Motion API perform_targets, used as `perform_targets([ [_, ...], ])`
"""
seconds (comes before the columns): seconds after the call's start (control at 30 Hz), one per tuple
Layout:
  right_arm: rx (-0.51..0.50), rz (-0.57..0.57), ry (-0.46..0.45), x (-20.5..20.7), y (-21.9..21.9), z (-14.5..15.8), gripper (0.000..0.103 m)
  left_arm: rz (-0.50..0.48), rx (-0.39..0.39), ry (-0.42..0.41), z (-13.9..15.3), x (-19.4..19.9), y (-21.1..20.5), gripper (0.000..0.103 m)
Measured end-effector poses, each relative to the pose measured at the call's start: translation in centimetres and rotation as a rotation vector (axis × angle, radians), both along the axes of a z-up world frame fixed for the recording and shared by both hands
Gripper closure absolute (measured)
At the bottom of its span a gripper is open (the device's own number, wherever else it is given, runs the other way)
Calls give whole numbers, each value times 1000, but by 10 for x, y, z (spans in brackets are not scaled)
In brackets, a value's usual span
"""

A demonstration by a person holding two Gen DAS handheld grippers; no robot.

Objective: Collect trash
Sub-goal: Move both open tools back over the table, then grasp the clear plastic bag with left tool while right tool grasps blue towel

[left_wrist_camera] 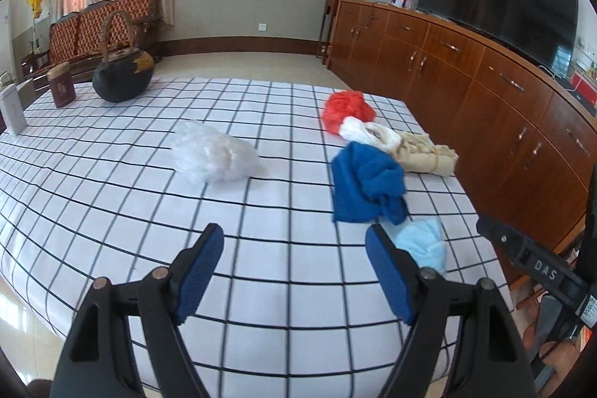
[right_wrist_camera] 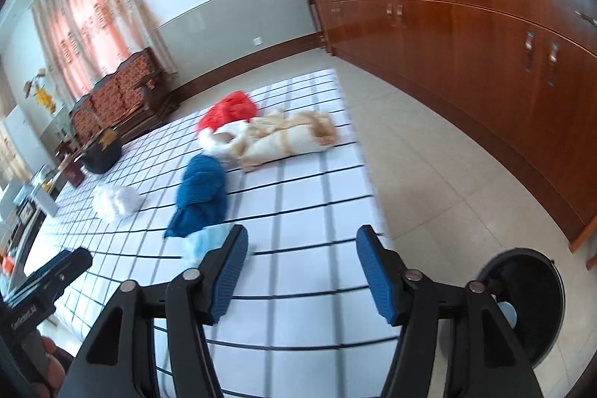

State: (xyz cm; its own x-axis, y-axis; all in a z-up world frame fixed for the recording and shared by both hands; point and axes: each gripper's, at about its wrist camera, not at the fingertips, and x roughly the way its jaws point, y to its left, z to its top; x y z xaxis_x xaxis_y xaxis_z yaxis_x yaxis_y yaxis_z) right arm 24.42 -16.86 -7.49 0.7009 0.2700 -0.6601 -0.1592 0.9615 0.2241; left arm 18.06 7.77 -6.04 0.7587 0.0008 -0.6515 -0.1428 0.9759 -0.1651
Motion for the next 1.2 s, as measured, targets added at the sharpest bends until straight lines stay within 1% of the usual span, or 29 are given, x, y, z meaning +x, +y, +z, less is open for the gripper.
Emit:
perform_targets([
  [0.1,-13,28,-1,4,15,0,33,21,-11,-2,0,5,17,24],
  [0.23,-7,49,8,13,29,2,32,47,-27,-8,0,13,36,24],
  [0.33,-6,63,1,23,42,6,32,57,-34,-7,0,21,46,24],
  [0.4,-14,75,2,30,50,7,29,63,-35,-9,-1,27,52,24],
  [0.5,-24,95,4,40,63,7,28,78,-39,-11,-2,37,62,24],
  [0.8,-55,121,57,76,100,-7,28,94,-50,11,-11,74,81,24],
  [0.9,-65,119,69,88,108,-9,28,106,-78,20,-14,85,86,24],
  [0.97,-71,122,82,96,112,-13,28,111,-79,34,-18,92,87,24],
  [1.1,-92,125,114,106,119,-21,27,115,-85,88,-30,108,90,24],
  [1.2,-99,128,138,112,123,-28,27,115,-119,117,-40,112,93,24],
])
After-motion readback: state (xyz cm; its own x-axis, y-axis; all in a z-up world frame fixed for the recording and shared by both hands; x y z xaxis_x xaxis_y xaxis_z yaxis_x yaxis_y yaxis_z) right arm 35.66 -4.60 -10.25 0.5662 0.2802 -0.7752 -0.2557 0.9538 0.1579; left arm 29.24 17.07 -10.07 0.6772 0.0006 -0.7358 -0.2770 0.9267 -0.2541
